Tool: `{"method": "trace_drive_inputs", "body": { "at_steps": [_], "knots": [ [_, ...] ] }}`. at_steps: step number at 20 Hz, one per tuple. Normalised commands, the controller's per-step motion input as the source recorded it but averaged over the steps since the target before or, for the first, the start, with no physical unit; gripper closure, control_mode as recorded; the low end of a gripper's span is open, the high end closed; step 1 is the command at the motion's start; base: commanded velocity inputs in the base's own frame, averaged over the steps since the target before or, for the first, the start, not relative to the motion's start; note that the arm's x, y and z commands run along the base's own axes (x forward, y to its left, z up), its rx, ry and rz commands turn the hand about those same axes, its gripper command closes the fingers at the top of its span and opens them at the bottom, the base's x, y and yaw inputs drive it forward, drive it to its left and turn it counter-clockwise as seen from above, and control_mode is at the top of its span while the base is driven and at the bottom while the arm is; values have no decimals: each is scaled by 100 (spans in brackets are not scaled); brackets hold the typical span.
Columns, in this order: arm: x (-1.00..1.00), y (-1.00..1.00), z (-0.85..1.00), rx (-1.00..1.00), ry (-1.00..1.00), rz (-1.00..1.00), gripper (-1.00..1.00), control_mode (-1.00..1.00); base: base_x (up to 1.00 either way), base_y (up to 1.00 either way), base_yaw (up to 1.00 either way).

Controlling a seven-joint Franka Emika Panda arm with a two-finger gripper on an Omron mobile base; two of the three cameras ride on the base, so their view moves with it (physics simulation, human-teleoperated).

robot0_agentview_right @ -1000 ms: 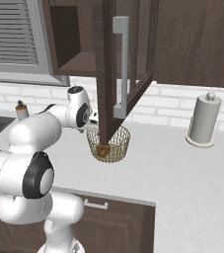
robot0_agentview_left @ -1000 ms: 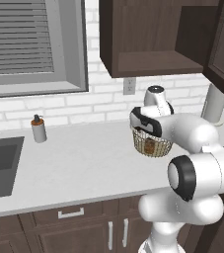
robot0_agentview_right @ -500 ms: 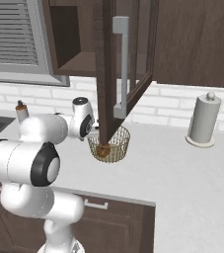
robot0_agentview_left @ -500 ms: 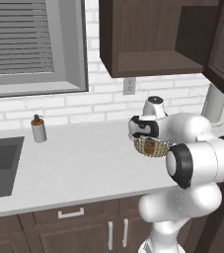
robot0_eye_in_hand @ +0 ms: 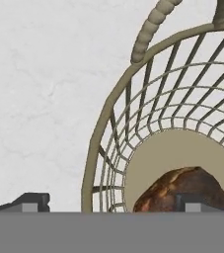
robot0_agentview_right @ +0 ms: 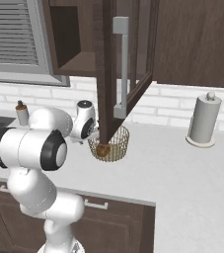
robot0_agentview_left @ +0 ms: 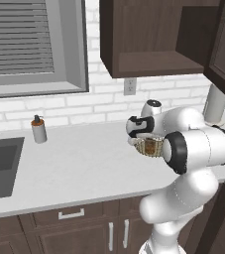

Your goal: Open the cabinet, pick up the bread from the cabinet and place it in the basket. Then move the basket to the dining counter.

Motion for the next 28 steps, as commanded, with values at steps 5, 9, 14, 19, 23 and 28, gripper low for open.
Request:
{"method": "trace_drive_inputs", "body": {
  "at_steps": [5,9,14,19,23,28],
  "knots": [
    [-1,0,-50,-5,0,22,100,-100,0,0,0],
    [-11,-4,-50,-5,0,17,100,-100,0,0,0],
    [-37,-34,-24,-2,0,12,100,-100,0,0,0],
    [-78,-13,43,0,-8,19,100,-100,0,0,0],
    [-67,77,69,-6,-11,28,100,-100,0,0,0],
    [-96,88,47,-13,-11,28,100,-100,0,0,0]
  ]
}}
